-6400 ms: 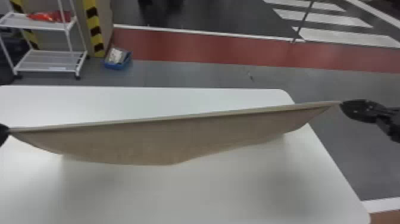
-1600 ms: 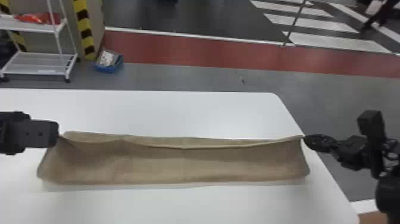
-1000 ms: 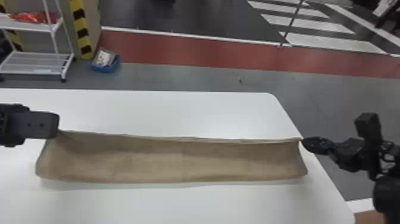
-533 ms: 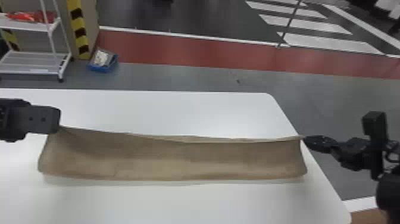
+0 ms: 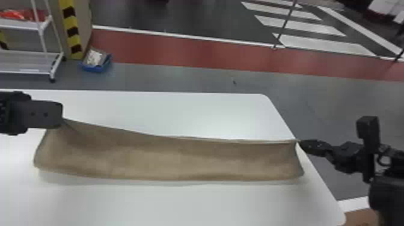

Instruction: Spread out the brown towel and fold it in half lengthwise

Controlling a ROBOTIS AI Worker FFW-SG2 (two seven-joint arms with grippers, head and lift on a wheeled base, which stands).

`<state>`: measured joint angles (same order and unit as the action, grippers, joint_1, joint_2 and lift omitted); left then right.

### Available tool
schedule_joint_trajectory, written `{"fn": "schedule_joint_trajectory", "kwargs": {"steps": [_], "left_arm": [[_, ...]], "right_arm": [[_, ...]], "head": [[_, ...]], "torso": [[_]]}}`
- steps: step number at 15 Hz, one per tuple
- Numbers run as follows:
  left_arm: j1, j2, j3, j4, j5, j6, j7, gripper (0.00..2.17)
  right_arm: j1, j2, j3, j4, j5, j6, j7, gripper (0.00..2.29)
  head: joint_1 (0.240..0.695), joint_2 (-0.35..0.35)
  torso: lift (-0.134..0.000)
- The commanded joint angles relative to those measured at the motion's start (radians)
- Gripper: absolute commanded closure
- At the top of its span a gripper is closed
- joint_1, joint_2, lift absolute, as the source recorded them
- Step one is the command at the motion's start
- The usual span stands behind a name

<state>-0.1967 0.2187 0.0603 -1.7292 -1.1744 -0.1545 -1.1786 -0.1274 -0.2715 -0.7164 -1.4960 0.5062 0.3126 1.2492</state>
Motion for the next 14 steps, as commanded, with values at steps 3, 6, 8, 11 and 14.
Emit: {"fn": "schedule_joint_trajectory", "kwargs": {"steps": [3,6,8,11,14], "left_arm": [[-0.018,-0.005,-0.031,0.043,-0.021,0.013,0.022,1.37],[-0.026,-0.005,-0.043,0.06,-0.024,0.028,0.053,1.37],[-0.026,-0.007,-0.056,0.06,-0.025,0.062,0.068,1.37],[-0.029,-0.007,-0.059,0.049,-0.028,0.065,0.059,1.37],[-0.044,-0.009,-0.066,0.054,-0.028,0.065,0.063,1.37]], "right_arm": [[-0.034,-0.014,-0.003,0.054,0.003,0.009,-0.004,1.12],[-0.047,-0.017,-0.003,0.082,0.006,0.009,-0.005,1.12],[-0.049,-0.018,-0.003,0.089,0.0,0.009,-0.005,1.12],[-0.052,-0.018,-0.012,0.089,-0.029,0.052,-0.002,1.12],[-0.072,-0.025,-0.024,0.089,-0.032,0.067,-0.004,1.12]], "head": [[0.695,-0.278],[0.695,-0.284],[0.695,-0.285],[0.695,-0.285],[0.695,-0.288]], "torso": [[-0.124],[-0.124],[-0.124],[-0.124],[-0.124]]}}
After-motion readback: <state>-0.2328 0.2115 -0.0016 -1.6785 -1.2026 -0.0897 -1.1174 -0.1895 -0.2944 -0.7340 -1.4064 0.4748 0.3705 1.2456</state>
